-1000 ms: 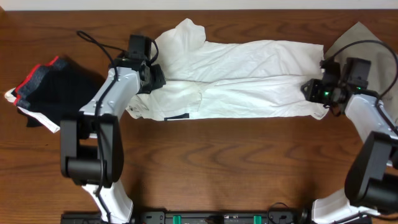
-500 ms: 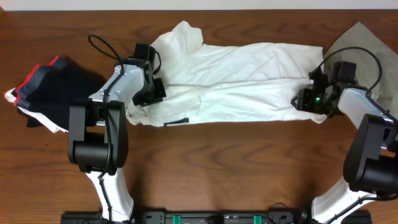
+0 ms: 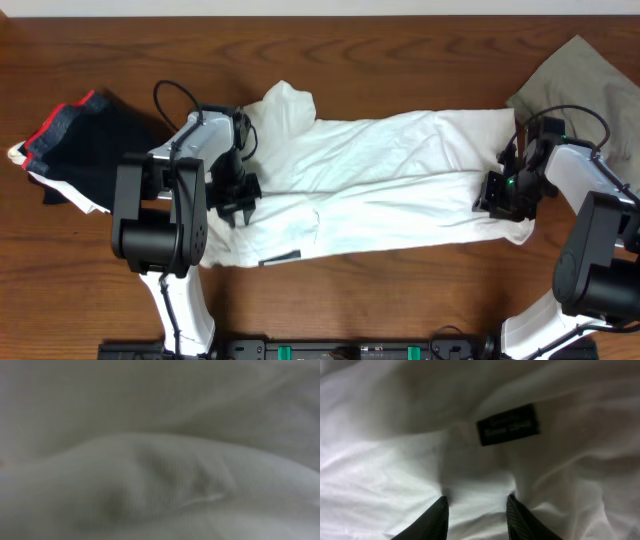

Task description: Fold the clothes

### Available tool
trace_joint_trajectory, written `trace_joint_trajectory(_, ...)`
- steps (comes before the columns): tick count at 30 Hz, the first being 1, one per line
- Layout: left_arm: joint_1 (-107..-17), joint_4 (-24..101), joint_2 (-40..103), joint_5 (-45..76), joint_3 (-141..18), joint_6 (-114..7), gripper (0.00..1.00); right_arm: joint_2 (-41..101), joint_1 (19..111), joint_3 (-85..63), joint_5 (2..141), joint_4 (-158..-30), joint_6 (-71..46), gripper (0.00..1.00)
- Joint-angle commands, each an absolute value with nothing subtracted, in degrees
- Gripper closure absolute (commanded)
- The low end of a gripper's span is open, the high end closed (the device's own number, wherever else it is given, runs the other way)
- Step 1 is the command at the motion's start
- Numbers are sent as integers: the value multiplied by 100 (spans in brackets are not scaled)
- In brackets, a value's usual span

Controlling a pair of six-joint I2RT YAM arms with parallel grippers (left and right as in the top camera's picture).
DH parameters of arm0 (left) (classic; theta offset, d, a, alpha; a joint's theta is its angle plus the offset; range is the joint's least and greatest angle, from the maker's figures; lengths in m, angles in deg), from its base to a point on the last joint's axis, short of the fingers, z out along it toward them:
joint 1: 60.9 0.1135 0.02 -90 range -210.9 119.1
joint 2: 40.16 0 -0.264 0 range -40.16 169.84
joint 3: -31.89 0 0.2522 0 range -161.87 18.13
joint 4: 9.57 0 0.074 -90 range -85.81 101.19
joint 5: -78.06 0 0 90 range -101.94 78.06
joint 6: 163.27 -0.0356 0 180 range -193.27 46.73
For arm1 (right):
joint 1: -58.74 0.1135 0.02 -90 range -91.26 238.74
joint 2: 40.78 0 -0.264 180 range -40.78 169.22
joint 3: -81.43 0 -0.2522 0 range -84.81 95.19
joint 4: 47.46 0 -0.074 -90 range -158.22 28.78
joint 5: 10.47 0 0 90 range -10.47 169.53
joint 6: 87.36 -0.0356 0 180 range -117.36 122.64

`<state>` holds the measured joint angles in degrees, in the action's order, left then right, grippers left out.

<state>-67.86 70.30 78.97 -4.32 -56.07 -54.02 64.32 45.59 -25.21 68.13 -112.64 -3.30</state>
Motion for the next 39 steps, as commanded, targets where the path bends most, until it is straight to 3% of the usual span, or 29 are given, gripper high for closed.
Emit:
trace_joint_trajectory(1, -6769, 6796, 8415, -664, -4914, -5437, 73, 6906, 4514, -3181, 7716, -11354, -813, 62)
trace_joint_trajectory(9, -6769, 6497, 8029, -666, -4936, -5481, 73, 6653, 4538, -3218, 7325, -11380, -585, 60)
trace_joint_trajectory(14, -6769, 6368, 7198, -666, -5106, -5796, 73, 5710, 4535, -3144, 6890, -11371, -588, 60)
trace_joint_trajectory(18, -6766, 5939, 6273, -668, -5220, -6086, 73, 4688, 4538, -2947, 6796, -11349, -559, 54)
trace_joint_trajectory(19, -6769, 5727, 6035, -668, -5220, -6121, 68, 4414, 4538, -2908, 6743, -11290, -485, 50)
trace_joint_trajectory(20, -6769, 5509, 5832, -666, -5220, -6126, 46, 4187, 4538, -2886, 6708, -11216, -452, 43)
trace_joint_trajectory(21, -6769, 5251, 5640, -666, -5220, -6126, 36, 3973, 4538, -2884, 6706, -11118, -452, 32)
trace_joint_trajectory(22, -6769, 4936, 5463, -664, -5220, -6126, 31, 3743, 4538, -2884, 6708, -11019, -437, 25)
trace_joint_trajectory(28, -6745, 3161, 5344, -664, -5220, -6410, 31, 3162, 4538, -2886, 6706, -10899, -240, 23)
trace_joint_trajectory(39, -6740, 772, 6638, -664, -5288, -6585, 34, 3193, 4538, -2899, 6704, -11249, -242, 26)
